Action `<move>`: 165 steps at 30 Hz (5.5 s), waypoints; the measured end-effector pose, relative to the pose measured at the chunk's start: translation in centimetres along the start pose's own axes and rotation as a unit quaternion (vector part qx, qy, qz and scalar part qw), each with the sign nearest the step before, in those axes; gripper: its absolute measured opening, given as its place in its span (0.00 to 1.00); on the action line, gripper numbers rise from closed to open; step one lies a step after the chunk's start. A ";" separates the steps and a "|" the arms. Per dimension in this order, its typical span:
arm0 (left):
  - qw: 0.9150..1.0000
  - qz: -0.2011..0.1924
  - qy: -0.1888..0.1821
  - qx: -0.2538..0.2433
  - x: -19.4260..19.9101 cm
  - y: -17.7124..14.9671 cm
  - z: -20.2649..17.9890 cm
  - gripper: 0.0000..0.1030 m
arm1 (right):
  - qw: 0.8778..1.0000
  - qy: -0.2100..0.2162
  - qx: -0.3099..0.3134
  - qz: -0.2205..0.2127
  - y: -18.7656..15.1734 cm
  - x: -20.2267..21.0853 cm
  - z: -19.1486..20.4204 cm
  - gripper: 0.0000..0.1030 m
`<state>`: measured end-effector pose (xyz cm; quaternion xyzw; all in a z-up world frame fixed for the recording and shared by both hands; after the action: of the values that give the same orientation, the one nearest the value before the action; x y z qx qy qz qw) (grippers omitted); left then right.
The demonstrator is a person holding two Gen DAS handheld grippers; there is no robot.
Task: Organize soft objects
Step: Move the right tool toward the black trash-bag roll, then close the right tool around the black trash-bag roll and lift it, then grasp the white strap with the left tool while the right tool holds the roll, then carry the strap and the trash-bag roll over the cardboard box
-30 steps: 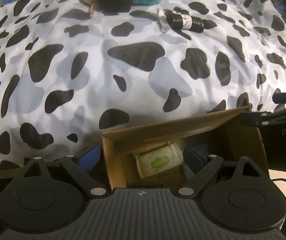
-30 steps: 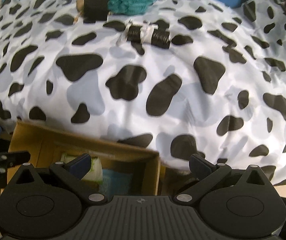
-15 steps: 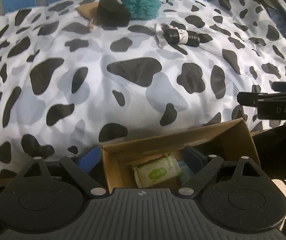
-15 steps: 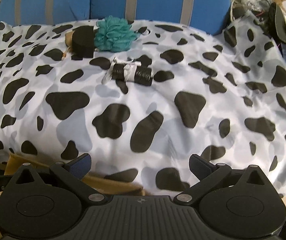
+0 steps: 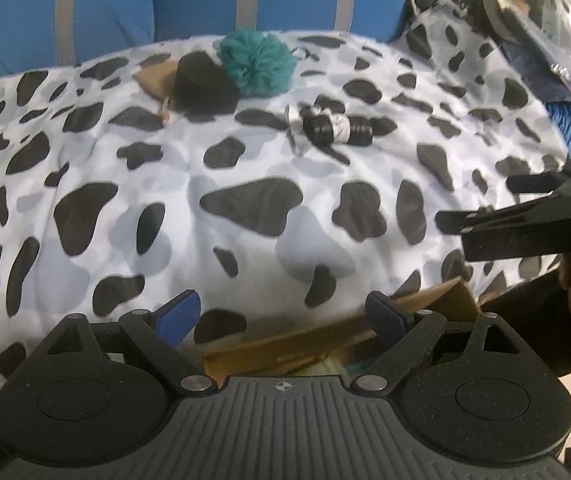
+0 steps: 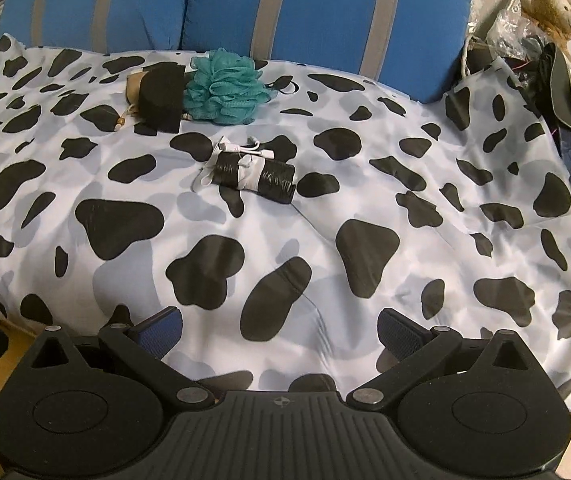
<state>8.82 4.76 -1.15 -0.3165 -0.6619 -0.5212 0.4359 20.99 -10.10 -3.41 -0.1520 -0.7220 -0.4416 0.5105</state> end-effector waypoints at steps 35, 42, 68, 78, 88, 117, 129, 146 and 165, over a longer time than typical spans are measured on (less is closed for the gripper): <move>0.999 -0.029 0.020 0.005 -5.0 10.0 5.4 0.88 | 0.996 0.082 -0.019 0.011 8.5 -7.5 -0.9 1.00; 0.999 -0.030 0.021 0.014 -6.2 11.4 6.0 0.88 | 0.995 0.093 -0.017 0.010 10.1 -9.5 -0.4 1.00; 1.000 -0.009 0.011 0.023 -7.4 12.3 5.5 0.88 | 0.994 0.078 -0.076 0.014 14.2 -16.3 0.2 0.87; 0.999 -0.017 0.010 0.029 -7.5 12.4 5.3 0.87 | 0.997 0.070 -0.038 0.004 13.4 -13.5 0.4 0.80; 0.999 -0.032 -0.009 0.015 -7.9 13.1 3.8 0.87 | 0.998 0.059 -0.016 -0.020 11.6 -8.8 -1.9 0.80; 0.993 -0.027 -0.019 -0.115 -16.7 15.7 0.0 0.38 | 0.993 0.092 -0.077 -0.011 7.5 -3.2 -8.4 0.80; 0.994 -0.014 -0.033 -0.108 -16.9 15.9 0.0 0.15 | 0.991 0.110 -0.082 -0.009 7.7 -3.2 -8.0 0.80; 0.994 -0.039 -0.025 -0.103 -12.1 14.3 -0.1 0.14 | 0.992 0.110 -0.063 -0.005 7.6 -3.6 -6.6 0.80; 0.997 -0.050 -0.024 -0.050 -5.0 8.0 0.2 0.14 | 0.989 0.148 -0.002 0.024 4.8 -2.4 -1.8 0.80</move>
<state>17.86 7.20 -2.34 -0.3166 -0.6604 -0.5672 0.3766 26.38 -8.29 -3.02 -0.1031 -0.6338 -0.4479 0.6221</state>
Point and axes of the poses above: each gripper's, at about its wrist camera, not at the fingertips, and x roughly against the way its jaws point, z to its left, y to its top, the point moved 4 cm from there along -x, roughly the way its jaws point, and after that the axes turned 8 degrees about z, right-handed, at the moved point
